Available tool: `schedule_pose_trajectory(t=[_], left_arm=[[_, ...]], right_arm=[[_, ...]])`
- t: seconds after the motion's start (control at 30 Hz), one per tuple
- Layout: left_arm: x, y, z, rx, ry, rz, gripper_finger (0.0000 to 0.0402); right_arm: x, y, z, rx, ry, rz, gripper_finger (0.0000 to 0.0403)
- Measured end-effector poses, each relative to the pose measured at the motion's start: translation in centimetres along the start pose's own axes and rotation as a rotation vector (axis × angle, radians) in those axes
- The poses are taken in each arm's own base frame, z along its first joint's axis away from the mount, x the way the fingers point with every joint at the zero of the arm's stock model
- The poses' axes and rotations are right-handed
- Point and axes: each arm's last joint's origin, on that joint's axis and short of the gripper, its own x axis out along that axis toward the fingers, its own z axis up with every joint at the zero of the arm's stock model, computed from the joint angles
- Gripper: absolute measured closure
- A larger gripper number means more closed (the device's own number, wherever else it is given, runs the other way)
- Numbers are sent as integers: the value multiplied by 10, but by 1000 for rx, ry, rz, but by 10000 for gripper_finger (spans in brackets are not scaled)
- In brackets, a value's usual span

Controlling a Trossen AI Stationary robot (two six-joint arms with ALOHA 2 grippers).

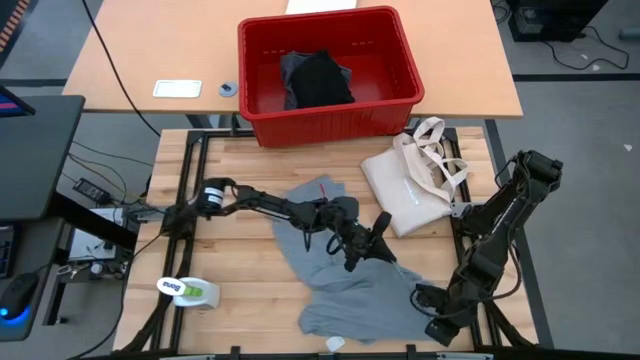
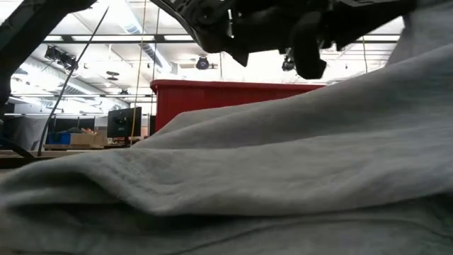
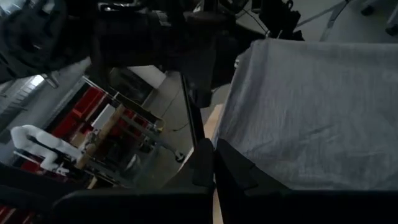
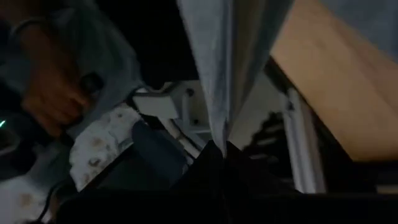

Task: Fold Laundry from Bin
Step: Fold the gray shirt

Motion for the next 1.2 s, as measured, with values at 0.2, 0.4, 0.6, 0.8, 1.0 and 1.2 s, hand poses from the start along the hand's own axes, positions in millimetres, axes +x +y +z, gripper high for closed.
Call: schedule_pose_trajectory(t=[0.2,0.4,0.6,0.8,1.0,1.2], left_arm=[[14,-6,-15,-5,3,-3,392],[25,-25,-37,35,25,-35,392],[29,-33,-41,101,2,-12,392],[30,-31,-39,95,-16,11,354],[34,-39,-38,96,-47,-8,235],[34,-36,-37,19,13,51,164]], right_arm=[[-1,-12,0,150,59,-140,390],[-1,-15,-1,273,107,-195,390],[-1,-15,2,308,35,-174,379],[-1,-15,2,317,31,-174,319],[-3,-13,6,394,46,-175,253],[-6,-7,17,426,24,-122,235]])
